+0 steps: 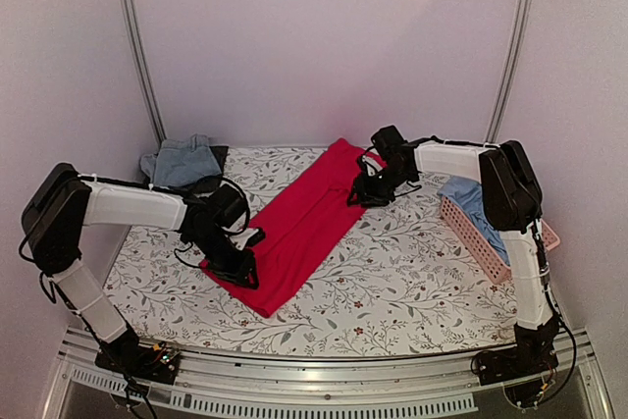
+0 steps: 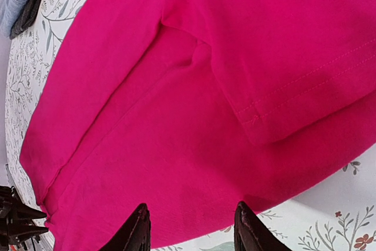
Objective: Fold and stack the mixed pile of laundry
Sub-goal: Adjust the rectangle-folded T-shirt at the center of the board.
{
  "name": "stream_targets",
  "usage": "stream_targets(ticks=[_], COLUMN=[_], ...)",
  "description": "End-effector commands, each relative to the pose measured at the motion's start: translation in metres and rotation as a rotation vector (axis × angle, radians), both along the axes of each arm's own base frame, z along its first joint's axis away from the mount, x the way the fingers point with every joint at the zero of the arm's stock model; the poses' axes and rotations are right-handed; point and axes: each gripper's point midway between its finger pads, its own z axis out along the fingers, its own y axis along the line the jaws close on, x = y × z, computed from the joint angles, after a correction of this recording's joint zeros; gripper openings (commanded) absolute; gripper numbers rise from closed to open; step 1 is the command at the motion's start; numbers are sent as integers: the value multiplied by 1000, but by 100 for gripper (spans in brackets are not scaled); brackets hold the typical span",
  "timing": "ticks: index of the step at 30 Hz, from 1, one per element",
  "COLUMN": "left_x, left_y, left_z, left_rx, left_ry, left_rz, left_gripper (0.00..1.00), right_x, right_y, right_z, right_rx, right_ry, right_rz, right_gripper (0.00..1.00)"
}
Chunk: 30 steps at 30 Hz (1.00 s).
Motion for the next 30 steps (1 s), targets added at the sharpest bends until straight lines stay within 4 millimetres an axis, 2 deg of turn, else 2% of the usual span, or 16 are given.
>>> stream_targets(ticks=[1, 4, 7, 8, 11, 14, 17, 21, 22, 25, 26, 27, 30], left_x=[-3, -3, 0, 0, 1, 0, 3, 6, 6, 13, 19, 26, 46], left_y=[-9, -10, -8, -8, 3, 22, 33, 37, 38, 33, 32, 33, 41], left_z=[-9, -10, -3, 1, 4, -3, -3, 1, 3, 20, 27, 33, 37], left_rx=[21, 39, 48, 45, 80, 140, 185, 208, 210, 184, 181, 195, 262], left_ry=[4, 2, -17, -24, -51, -42, -47, -48, -46, -82, -109, -134, -175], left_rz=[-45, -49, -40, -37, -7, 57, 98, 108, 110, 103, 98, 102, 107], left_gripper=[26, 18, 2, 0, 0, 0, 0, 0, 3, 31, 38, 42, 44], right_x=[2, 2, 2, 2, 3, 6, 8, 10, 10, 14, 16, 17, 19], right_y=[-1, -2, -4, -5, -9, -18, -24, -24, -23, -18, -15, -12, 0], right_z=[-8, -8, -9, -10, -15, -24, -32, -30, -28, -13, -5, 2, 18], right_rx=[3, 3, 0, -2, -15, -33, -43, -39, -33, -9, 3, 12, 34], right_ry=[8, 10, 11, 12, 17, 33, 45, 44, 40, 12, -3, -15, -38], right_rz=[-1, -1, -2, -2, -9, -28, -41, -39, -35, -26, -28, -28, -23], right_gripper=[47, 47, 47, 47, 47, 47, 47, 47, 47, 47, 47, 47, 47])
